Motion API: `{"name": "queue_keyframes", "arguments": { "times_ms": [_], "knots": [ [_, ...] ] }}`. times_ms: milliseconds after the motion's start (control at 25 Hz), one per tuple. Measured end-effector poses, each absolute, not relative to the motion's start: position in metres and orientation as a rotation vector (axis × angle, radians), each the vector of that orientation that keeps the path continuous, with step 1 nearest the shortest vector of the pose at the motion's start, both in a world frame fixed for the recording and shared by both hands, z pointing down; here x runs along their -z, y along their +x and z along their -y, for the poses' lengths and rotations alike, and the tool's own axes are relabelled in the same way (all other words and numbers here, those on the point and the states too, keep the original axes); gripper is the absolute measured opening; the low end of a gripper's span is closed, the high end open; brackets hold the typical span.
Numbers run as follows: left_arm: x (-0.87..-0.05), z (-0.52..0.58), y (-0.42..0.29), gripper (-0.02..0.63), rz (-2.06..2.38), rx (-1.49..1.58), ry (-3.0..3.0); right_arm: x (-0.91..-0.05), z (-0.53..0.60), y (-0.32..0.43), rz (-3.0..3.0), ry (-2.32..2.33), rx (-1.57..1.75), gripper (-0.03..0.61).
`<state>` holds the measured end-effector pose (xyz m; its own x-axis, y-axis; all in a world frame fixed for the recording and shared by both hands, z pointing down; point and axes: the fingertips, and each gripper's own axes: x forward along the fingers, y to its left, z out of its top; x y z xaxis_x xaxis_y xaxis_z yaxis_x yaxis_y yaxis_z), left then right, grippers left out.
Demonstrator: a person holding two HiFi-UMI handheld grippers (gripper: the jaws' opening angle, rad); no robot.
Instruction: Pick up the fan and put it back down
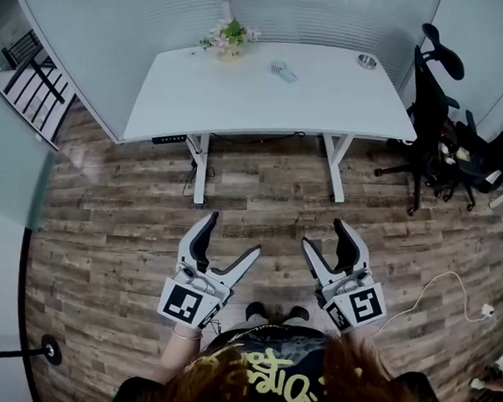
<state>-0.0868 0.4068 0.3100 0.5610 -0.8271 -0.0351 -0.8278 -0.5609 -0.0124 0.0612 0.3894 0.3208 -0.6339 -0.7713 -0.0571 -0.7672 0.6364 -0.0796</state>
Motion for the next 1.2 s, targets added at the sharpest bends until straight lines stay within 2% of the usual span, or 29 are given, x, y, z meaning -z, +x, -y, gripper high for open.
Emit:
{"name": "queue_keyframes", "arguments": {
  "times_ms": [360,800,1200],
  "knots": [
    [-0.327,-0.410,-0.108,0.394,-1.375,-0.007,-2.838,-0.311,-0.391,0.030,-2.680,-1.326,0.025,0.287],
    [-0.321,-0.389,-0.109,0.394,-1.417,-0.060,-2.821,-0.326,-0.371,0.052,-2.684,-1.419,0.038,0.287],
    [-0.306,-0.313,-0.099,0.391,-1.463,-0.103,-2.729,-0.313,-0.291,0.065,-2.675,-1.330,0.012,0.287]
  ]
}}
